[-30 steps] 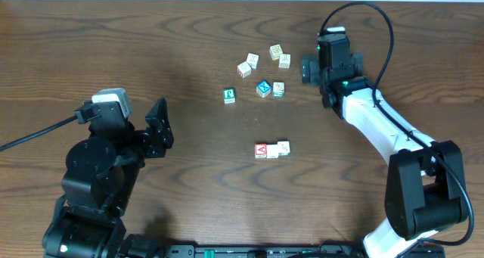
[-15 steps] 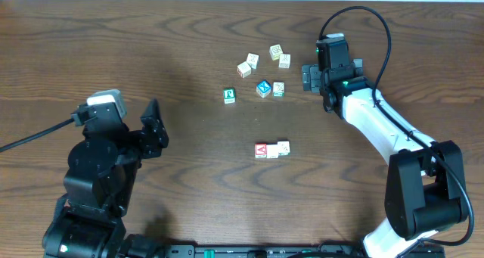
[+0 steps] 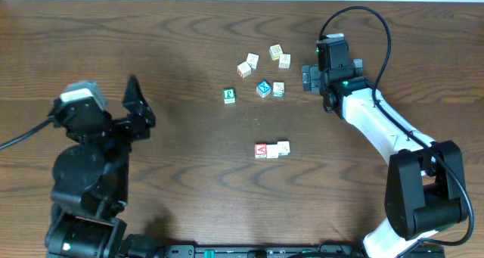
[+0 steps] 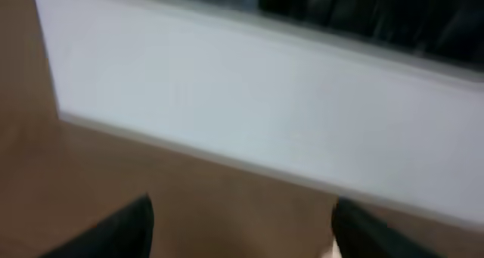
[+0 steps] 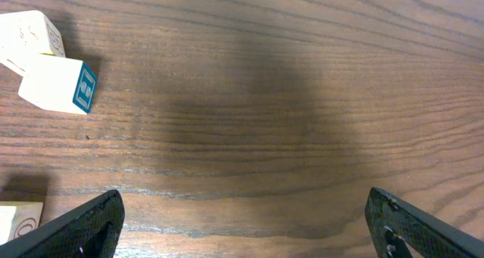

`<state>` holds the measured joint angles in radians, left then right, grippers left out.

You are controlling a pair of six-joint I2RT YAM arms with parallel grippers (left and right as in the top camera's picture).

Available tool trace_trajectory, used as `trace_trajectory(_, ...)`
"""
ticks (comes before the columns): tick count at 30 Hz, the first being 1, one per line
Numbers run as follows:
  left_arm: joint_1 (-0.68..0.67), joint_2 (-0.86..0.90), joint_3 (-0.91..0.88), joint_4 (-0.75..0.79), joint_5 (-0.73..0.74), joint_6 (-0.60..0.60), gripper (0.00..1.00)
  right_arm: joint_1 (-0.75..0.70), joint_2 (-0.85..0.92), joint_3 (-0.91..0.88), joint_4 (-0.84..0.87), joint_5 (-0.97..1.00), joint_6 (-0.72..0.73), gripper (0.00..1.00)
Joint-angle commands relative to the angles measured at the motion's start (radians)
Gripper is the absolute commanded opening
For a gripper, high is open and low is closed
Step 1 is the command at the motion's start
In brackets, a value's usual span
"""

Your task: Lift 3 blocks

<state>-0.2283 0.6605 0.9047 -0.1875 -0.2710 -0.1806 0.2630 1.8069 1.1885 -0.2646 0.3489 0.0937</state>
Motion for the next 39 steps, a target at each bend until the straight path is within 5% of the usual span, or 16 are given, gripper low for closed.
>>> trace_trajectory(1,0.040,-0.051,-0.108,0.166,0.080,0.126,0.76,-0.007,-0.022,0.010,0.002,0.012,-0.013,0.99)
trace_trajectory(7,0.120,-0.224,-0.359,0.436,0.219,0.249,0.76,-0.007,-0.022,0.010,0.002,0.012,-0.013,0.99)
trace_trajectory(18,0.266,-0.531,-0.708,0.433,0.302,0.247,0.76,-0.007,-0.022,0.010,0.002,0.012,-0.013,0.99)
trace_trajectory(39,0.285,-0.660,-0.901,0.292,0.214,0.247,0.76,-0.007,-0.022,0.010,0.002,0.012,-0.013,0.99)
